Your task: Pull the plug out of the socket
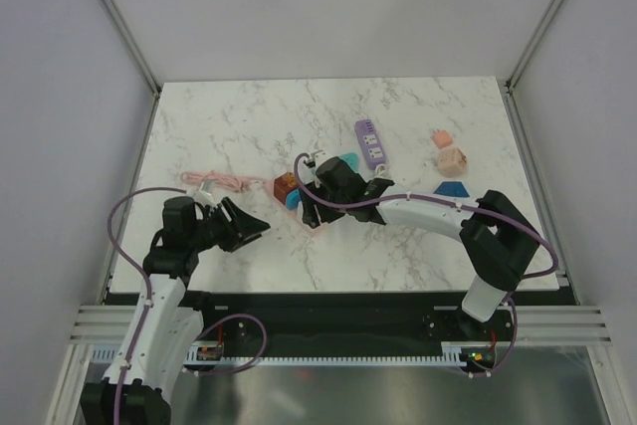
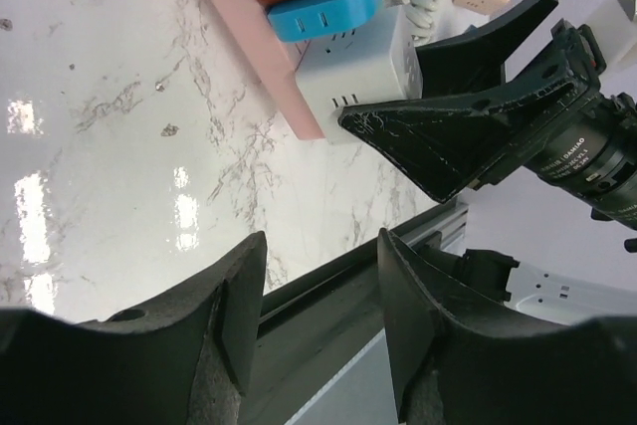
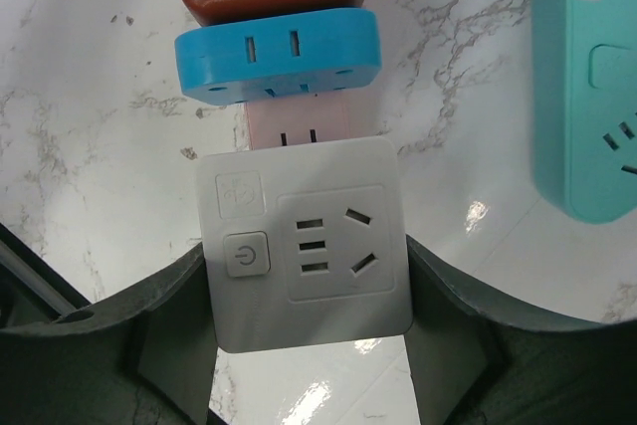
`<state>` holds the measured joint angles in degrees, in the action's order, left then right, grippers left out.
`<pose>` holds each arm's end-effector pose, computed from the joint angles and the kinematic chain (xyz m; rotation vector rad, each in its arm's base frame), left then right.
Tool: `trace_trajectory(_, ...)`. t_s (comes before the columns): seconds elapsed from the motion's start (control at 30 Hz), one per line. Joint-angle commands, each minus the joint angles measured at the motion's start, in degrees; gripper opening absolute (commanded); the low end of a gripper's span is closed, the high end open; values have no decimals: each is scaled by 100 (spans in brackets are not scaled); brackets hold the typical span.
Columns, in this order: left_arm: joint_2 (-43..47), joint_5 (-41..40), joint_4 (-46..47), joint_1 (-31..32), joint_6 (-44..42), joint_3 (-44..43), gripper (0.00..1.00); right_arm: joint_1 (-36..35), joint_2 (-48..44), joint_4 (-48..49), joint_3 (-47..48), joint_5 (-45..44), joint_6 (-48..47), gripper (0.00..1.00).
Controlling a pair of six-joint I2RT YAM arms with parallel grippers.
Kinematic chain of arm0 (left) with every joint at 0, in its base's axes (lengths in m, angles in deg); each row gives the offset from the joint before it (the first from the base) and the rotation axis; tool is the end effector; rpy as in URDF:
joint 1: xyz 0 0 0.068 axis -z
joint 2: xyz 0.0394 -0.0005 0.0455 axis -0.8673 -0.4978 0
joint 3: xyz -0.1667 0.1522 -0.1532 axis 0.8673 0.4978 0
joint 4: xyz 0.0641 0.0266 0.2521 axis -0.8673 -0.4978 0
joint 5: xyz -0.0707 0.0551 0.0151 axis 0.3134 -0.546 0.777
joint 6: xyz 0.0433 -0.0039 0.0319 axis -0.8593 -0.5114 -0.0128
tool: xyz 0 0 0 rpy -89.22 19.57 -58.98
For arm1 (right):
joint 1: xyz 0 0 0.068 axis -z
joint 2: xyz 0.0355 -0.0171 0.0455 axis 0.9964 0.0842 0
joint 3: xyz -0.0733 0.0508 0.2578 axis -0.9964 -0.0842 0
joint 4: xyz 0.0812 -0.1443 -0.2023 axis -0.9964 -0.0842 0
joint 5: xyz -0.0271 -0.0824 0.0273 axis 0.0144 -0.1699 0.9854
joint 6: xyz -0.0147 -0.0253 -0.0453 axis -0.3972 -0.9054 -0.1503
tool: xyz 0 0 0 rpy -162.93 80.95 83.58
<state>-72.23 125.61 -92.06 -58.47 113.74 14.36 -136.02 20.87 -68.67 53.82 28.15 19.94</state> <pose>0.1412 -0.0254 0.2150 -0.4606 2.2690 -1.1304 0.2348 0.2884 0.2086 -0.6120 2.3740 0.5941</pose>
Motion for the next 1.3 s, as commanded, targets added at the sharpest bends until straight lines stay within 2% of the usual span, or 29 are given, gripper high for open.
trace_trajectory(0.0, 63, 364, 806, -9, 647, 346, 56, -48, -423, 182, 11, 264, 276, 0)
trace_trajectory(0.1, -244, 401, 1167, -9, 709, 487, 56, -39, -424, 199, 11, 344, 347, 0)
trace_trajectory(0.23, -569, -117, 1282, -9, 727, 496, 58, -48, -432, 235, -24, 458, 391, 0)
trace_trajectory(0.33, -833, -635, 1334, -26, 1060, 434, 59, -39, -502, 270, -103, 484, 382, 0)
trace_trajectory(0.57, -1834, -935, 2485, -97, 1737, 268, 66, -39, -748, 375, -367, 634, 373, 0)
trace_trajectory(0.67, -2414, -988, 2723, -88, 1764, 4, 72, -39, -819, 401, -428, 660, 382, 0)
trace_trajectory(0.83, -3362, -935, 3197, -97, 1843, -233, 73, -39, -810, 498, -481, 766, 443, 0)
trace_trajectory(1.27, -4639, -979, 3321, -53, 1386, -752, 74, -39, -635, 735, -490, 976, 566, 0)
